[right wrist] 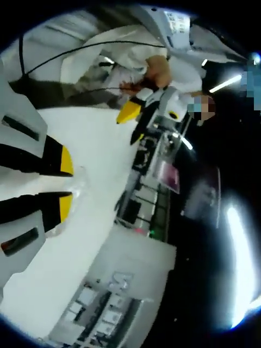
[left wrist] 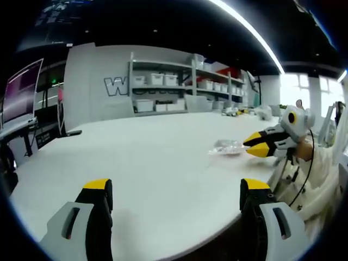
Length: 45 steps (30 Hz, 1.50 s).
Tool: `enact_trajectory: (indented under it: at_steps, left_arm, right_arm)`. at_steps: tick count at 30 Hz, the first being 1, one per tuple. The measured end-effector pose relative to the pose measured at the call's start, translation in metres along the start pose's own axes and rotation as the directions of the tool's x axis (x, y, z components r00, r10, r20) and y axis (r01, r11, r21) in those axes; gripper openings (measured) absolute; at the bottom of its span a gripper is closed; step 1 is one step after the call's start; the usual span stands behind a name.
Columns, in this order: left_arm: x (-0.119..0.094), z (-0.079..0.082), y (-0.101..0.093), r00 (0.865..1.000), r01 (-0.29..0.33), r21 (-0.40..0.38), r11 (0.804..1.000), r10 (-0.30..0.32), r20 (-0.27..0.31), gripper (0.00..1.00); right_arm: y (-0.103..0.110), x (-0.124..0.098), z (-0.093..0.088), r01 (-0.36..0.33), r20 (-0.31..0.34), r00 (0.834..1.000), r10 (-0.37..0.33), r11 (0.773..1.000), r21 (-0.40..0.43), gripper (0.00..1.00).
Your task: Open the resealable bag by pulling the two sides of the seal apart until the entire bag opening is separated and visibly accessible.
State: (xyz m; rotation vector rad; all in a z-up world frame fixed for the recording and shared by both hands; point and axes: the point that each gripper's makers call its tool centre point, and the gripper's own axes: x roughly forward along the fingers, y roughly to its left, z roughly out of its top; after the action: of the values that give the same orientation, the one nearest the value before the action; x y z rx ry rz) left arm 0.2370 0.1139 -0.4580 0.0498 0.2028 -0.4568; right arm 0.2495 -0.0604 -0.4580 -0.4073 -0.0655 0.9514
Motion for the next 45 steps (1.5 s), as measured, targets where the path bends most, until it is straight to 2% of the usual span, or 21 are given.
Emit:
enact_trajectory:
  at_steps: [4,11,16,19,22,27,34,37,45]
  left_arm:
    - [-0.001,-0.002,0.000,1.000,-0.001,-0.002,1.000,0.001,-0.005,0.97]
    - [-0.002,0.000,0.002,1.000,-0.004,-0.003,1.000,0.004,0.002,0.97]
    - [-0.002,0.000,0.003,1.000,-0.003,-0.005,1.000,0.003,0.001,0.97]
    - [-0.001,-0.001,0.003,1.000,-0.002,-0.008,1.000,0.002,-0.001,0.97]
    - [-0.001,-0.001,0.002,1.000,0.001,-0.007,1.000,-0.001,-0.003,0.97]
    - [-0.002,0.000,0.004,1.000,-0.004,-0.009,1.000,0.004,0.001,0.97]
    - [-0.001,0.002,0.003,1.000,0.000,-0.006,1.000,0.000,0.006,0.97]
    - [-0.001,0.001,0.003,1.000,0.001,-0.006,1.000,-0.001,0.005,0.97]
    - [-0.003,0.002,0.004,1.000,-0.004,-0.009,1.000,0.004,0.009,0.97]
  right_arm:
    - [0.001,-0.001,-0.001,0.001,-0.006,1.000,-0.001,1.000,0.007,0.09]
    - [0.005,-0.001,0.014,-0.017,0.040,0.999,0.015,0.999,0.034,0.09]
    - [-0.002,0.000,0.030,-0.002,0.105,0.994,-0.006,0.997,0.075,0.09]
    - [-0.016,0.000,0.036,0.049,0.143,0.988,-0.063,0.994,0.101,0.09]
    - [-0.026,0.000,0.038,0.065,0.165,0.982,-0.088,0.987,0.144,0.09]
    - [-0.047,-0.006,0.038,0.129,0.189,0.967,-0.171,0.968,0.213,0.10]
    - [-0.070,-0.023,0.039,0.237,0.201,0.938,-0.284,0.944,0.229,0.10]
    - [-0.074,-0.026,0.043,0.232,0.215,0.933,-0.290,0.937,0.261,0.10]
    - [-0.086,-0.033,0.040,0.233,0.234,0.913,-0.334,0.899,0.371,0.12]
